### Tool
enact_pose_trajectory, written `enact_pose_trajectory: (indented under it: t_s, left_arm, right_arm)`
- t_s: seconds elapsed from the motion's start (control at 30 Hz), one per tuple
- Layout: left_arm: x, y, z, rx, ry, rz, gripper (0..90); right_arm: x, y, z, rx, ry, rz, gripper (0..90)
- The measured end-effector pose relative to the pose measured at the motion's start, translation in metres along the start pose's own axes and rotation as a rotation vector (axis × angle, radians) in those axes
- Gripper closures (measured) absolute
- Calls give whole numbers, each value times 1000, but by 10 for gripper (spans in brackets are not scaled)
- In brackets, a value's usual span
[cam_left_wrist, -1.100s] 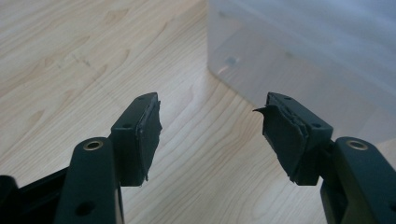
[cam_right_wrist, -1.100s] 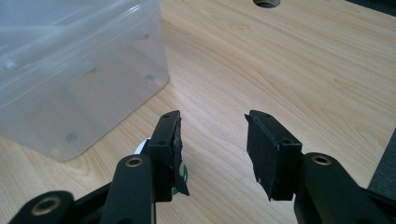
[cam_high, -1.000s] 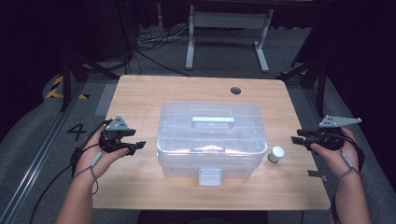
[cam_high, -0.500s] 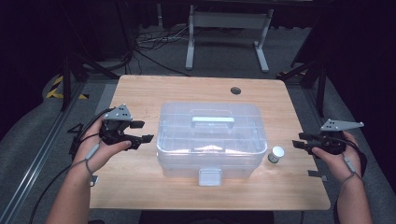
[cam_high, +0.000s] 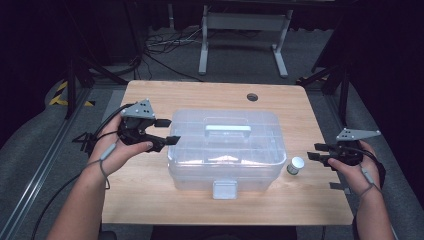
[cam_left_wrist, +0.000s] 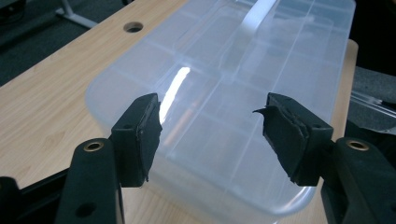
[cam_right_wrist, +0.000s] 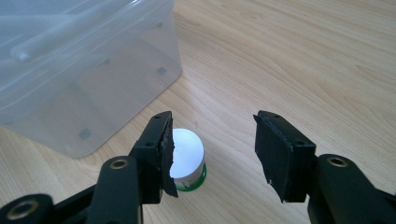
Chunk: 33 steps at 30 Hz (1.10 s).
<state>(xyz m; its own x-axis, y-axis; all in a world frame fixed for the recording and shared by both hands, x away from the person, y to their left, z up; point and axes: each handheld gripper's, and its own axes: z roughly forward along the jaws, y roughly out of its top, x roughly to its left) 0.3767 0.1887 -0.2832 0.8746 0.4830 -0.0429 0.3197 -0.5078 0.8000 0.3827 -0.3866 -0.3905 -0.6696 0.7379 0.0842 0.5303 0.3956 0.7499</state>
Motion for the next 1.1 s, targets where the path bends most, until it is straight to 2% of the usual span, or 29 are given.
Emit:
enact_pose_trajectory:
  t_s: [0.33, 0.43, 0.57, 0.73, 0.77, 0.93, 1.1]
  left_arm:
    - [-14, 29, 20, 9, -41, 66, 366]
    - [-16, 37, 30, -13, -96, 51, 363]
    - [-18, 41, 38, 0, -85, 74, 363]
    - [-20, 44, 52, 28, -104, 87, 360]
    - [-20, 46, 58, 37, -98, 91, 360]
    - [-17, 47, 71, 56, -83, 98, 361]
    - [-18, 51, 86, 94, -62, 131, 378]
  right_arm:
    - [0, -5, 1, 8, 3, 8, 464]
    - [1, -6, 0, 5, 0, 9, 464]
    - [0, -6, -4, -6, -5, 11, 464]
    - [-2, -8, -6, -10, -10, 23, 464]
    - [-2, -8, -4, -7, -5, 19, 464]
    - [1, -7, -2, -2, -2, 12, 464]
    - [3, -5, -1, -6, 4, 1, 465]
